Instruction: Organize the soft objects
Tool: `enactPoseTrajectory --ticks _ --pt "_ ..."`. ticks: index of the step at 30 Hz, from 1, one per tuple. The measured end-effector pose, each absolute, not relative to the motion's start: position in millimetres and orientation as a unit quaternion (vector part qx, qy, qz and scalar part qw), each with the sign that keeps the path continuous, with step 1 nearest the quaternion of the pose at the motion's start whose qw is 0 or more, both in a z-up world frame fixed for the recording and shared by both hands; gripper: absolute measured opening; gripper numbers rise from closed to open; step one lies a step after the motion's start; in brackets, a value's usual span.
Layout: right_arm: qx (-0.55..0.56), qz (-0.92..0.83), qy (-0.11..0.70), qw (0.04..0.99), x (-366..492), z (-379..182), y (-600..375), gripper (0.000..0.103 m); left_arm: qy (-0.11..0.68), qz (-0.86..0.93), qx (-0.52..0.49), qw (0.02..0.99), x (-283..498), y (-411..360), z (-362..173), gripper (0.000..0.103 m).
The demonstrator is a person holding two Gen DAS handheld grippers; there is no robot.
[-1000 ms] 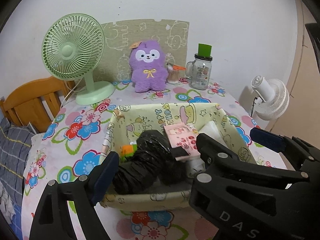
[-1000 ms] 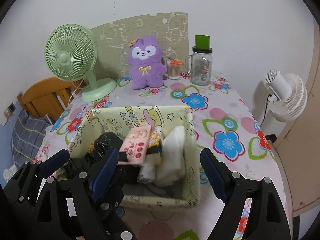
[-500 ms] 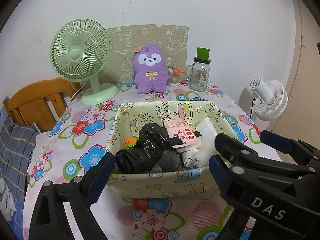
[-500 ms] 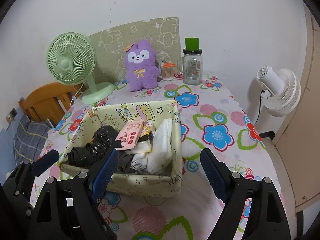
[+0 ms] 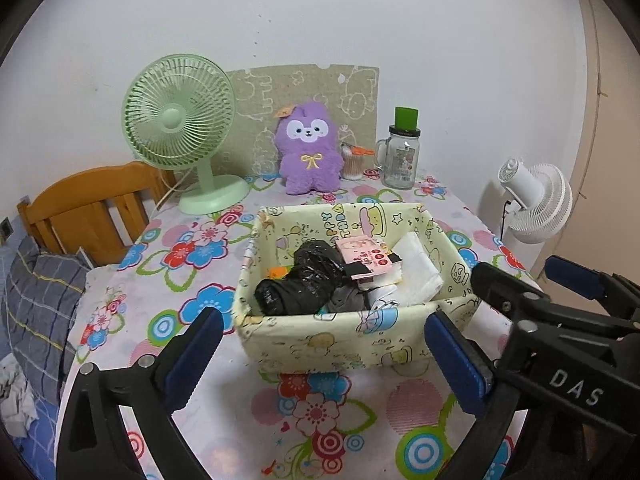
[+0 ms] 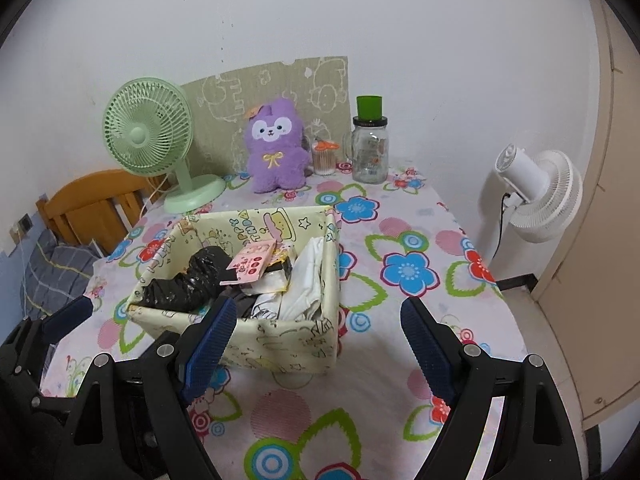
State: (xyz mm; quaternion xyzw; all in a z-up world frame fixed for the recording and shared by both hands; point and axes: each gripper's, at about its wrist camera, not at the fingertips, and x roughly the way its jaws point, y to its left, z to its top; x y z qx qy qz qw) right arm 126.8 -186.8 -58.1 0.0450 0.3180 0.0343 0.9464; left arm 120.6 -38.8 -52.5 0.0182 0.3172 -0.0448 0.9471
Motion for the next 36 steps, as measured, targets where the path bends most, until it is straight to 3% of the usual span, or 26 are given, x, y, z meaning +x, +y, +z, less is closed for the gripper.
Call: enactPoseTrajectory --ticks 6,36 --pt "0.044 0.027 0.300 0.952 105 -52 -190 0.091 0.302 -0.045 0.020 0.952 102 -35 -47 0.103" --pt "0.036 0.005 0.239 0.970 36 -13 -193 0.095 0.234 -0.031 -0.019 0.972 35 3 -6 0.103"
